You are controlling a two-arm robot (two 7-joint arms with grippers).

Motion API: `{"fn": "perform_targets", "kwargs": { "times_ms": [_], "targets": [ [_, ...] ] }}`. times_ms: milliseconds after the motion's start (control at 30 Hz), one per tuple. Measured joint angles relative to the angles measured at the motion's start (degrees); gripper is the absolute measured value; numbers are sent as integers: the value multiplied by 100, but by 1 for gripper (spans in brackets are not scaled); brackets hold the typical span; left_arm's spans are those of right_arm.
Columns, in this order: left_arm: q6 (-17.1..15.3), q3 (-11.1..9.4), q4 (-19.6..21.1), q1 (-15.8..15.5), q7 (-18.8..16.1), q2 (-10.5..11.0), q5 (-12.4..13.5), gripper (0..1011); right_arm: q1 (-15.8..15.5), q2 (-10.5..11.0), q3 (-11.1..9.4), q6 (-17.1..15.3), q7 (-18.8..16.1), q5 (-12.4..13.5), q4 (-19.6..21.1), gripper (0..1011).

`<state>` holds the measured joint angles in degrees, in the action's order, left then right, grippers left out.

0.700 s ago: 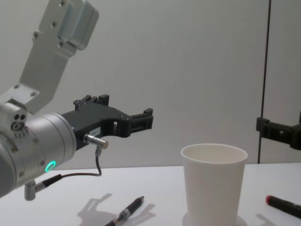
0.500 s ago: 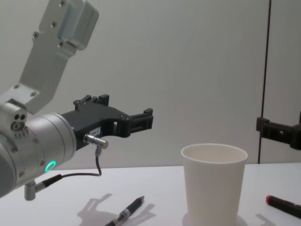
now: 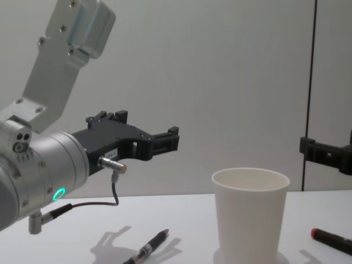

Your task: Place the pen into the pen holder.

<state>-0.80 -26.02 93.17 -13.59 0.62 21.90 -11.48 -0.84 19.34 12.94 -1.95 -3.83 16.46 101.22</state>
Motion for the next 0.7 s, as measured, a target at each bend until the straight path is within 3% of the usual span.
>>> {"fn": "perform_targets", "kwargs": {
  "times_ms": [700],
  "targets": [
    [0,0,0,0,0,0,0,1001,0,0,0,0,0,0,0,1001]
  ]
}}
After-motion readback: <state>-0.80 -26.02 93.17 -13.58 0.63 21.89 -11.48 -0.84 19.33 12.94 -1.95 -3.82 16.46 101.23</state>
